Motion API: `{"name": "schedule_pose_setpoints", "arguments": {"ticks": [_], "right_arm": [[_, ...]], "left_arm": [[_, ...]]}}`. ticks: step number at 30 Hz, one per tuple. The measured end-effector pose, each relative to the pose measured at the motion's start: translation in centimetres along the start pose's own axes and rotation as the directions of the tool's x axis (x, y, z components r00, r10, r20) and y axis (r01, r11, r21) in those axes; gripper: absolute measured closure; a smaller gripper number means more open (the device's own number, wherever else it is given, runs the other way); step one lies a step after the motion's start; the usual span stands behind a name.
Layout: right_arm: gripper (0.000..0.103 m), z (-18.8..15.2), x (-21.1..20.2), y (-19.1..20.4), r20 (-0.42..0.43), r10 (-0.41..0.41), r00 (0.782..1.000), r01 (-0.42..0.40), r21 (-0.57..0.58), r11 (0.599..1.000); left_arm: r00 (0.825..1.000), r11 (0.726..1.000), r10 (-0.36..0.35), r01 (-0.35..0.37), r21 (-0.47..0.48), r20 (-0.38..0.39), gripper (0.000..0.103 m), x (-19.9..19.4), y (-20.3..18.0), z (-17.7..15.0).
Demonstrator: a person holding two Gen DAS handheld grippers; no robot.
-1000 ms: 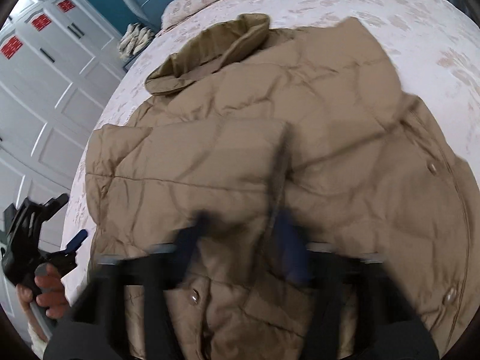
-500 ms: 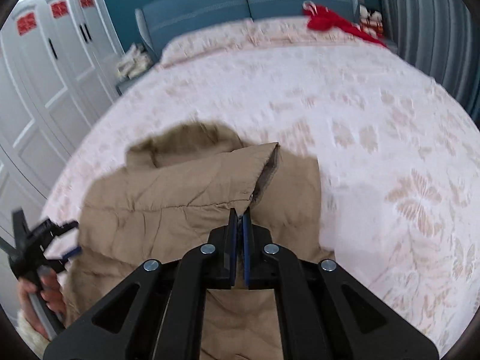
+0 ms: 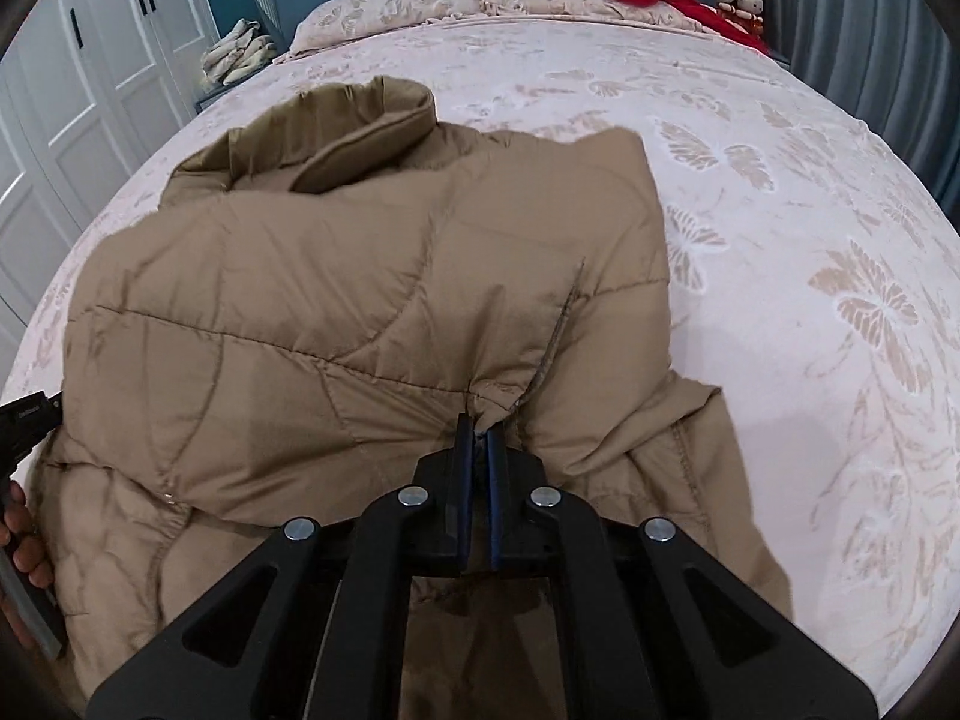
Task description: Fold large clothes
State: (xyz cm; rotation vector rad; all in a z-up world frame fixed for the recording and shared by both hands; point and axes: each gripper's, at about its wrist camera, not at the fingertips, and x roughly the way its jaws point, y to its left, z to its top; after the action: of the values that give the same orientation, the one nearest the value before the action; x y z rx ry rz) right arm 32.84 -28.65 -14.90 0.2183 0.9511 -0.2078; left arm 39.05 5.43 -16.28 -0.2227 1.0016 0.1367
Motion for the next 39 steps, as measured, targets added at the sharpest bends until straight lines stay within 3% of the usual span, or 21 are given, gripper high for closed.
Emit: {"name": "schedule_pose_setpoints", "arguments": {"ticks": [7,9,11,12,15,17,20,21,25,31,39], "right_arm": [[0.098,-0.2,0.4,0.4,0.010,-0.026,1.000,0.026,-0.024,0.999],[0.088,0.0,-0.8,0.0,0.000,-0.047,0.999,0.047,-0.001,0.999],[0.071,0.0,-4.0,-0.5,0.042,-0.134,0.990,0.133,0.011,0.991],[0.069,0.0,-5.8,-0.7,0.076,-0.160,0.984,0.159,0.014,0.987],[0.069,0.8,-9.4,-0.4,0.145,-0.169,0.975,0.169,0.009,0.986],[0.069,2.4,-11.0,0.7,0.172,-0.083,0.982,0.081,0.024,0.996],[0.074,4.3,-10.4,3.2,0.153,0.064,0.986,-0.069,0.032,0.997],[0.077,4.7,-9.8,4.0,0.146,0.081,0.986,-0.086,0.026,0.996],[0.084,4.8,-6.3,7.4,0.101,0.108,0.989,-0.108,-0.013,0.994],[0.090,2.8,-1.7,8.5,0.027,0.099,0.995,-0.099,-0.005,0.995],[0.092,0.7,0.6,9.3,0.024,0.068,0.997,-0.066,-0.071,0.995]], "left_arm": [[0.996,0.993,0.076,-0.079,0.082,0.043,0.093,-0.3,-1.5,-0.4],[0.998,0.994,0.061,-0.064,0.092,0.035,0.093,-1.5,-1.3,-0.2],[0.998,0.991,0.023,-0.029,0.131,0.051,0.093,-3.9,-1.2,-0.1],[0.997,0.985,0.013,-0.026,0.171,0.077,0.093,-5.6,-1.3,0.1],[0.988,0.970,-0.026,-0.013,0.244,0.155,0.093,-9.4,-2.5,1.1],[0.981,0.963,-0.063,0.011,0.269,0.185,0.093,-11.3,-4.2,2.2],[0.975,0.953,-0.125,0.066,0.296,0.185,0.093,-12.0,-7.7,3.3],[0.975,0.949,-0.124,0.061,0.310,0.186,0.093,-11.7,-9.0,3.3],[0.985,0.939,-0.113,0.062,0.339,0.134,0.092,-8.5,-12.6,2.5],[0.994,0.933,-0.084,0.051,0.357,0.076,0.092,-4.5,-13.6,0.5],[0.994,0.924,-0.059,0.017,0.383,0.096,0.092,-2.4,-13.4,-1.7]]}}
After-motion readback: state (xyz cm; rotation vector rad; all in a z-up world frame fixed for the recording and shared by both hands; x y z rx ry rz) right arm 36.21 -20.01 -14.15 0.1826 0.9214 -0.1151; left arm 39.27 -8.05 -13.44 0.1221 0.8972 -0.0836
